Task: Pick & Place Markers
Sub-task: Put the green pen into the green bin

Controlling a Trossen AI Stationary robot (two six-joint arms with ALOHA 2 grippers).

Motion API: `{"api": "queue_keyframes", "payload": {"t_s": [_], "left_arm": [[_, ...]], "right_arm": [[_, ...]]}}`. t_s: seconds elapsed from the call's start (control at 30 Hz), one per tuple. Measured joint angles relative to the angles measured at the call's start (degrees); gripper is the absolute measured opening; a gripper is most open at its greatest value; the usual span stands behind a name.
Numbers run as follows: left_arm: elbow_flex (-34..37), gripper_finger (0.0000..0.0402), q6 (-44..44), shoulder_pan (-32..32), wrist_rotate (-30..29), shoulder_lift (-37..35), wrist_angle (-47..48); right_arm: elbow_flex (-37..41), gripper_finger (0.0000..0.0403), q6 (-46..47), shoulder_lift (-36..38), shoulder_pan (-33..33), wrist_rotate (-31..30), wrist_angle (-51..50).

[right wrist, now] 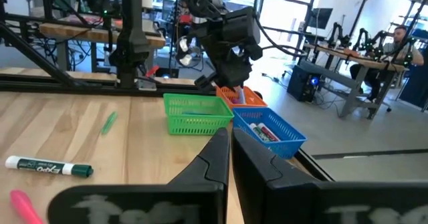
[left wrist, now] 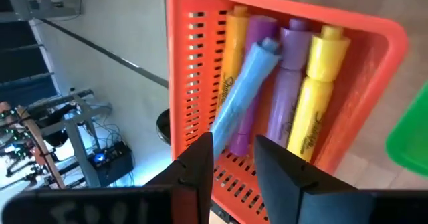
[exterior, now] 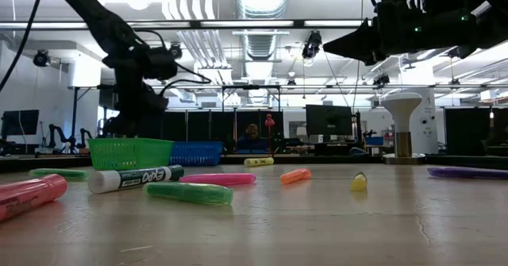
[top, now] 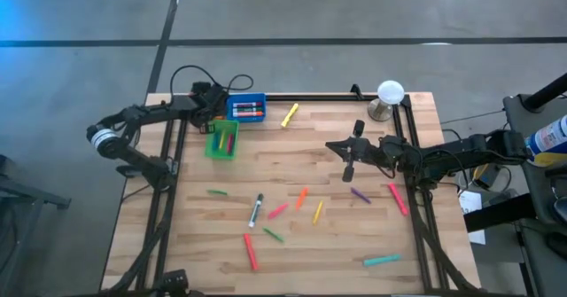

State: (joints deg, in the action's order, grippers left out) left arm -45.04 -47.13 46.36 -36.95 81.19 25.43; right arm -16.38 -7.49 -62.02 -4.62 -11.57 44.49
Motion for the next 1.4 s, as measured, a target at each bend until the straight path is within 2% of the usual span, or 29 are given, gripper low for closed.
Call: {"api": "queue_keyframes", "payload": {"t_s": [0.17,0.33,0.47,0.6,0.77,0.87,1.03,1.27,1.4], "left_arm": [[-1.78,0.0099,3.83,-1.91,0.08,-1.65,1.96],[-3.87,0.0066,9.59,-9.65,2.21,-7.27,8.71],[-4.78,0.003,18.48,-21.66,2.93,-12.37,17.18],[-5.21,0.0004,33.29,-37.14,2.97,-15.21,25.11],[-5.33,0.0007,53.37,-54.93,2.99,-13.63,30.55],[-5.3,0.0012,63.1,-61.12,4.37,-10.58,31.33],[-5.3,0.0014,70.85,-63.18,13.12,-4.43,31.19],[-5.28,0.0014,69.08,-63.12,15.37,2.08,30.74],[-5.28,0.0014,72.2,-63.1,16.08,3.86,29.18]], "right_arm": [[0.0,0.0011,0.0,0.0,0.0,0.0,-0.11],[0.0,0.0011,0.04,0.0,-0.01,0.0,-0.21],[0.0,0.0011,1.07,0.0,-0.02,0.0,-0.68],[0.0,0.0011,1.59,0.0,-0.02,0.0,-0.68],[0.0,0.0011,2.98,0.0,0.0,0.0,-0.66],[0.02,0.0011,3.06,0.0,0.17,0.0,-0.66],[0.02,0.0011,3.04,0.0,0.35,0.0,-0.66],[0.02,0.0011,3.02,0.0,0.35,0.0,-0.86],[0.02,0.0011,2.82,0.0,0.35,0.0,-0.98]]}}
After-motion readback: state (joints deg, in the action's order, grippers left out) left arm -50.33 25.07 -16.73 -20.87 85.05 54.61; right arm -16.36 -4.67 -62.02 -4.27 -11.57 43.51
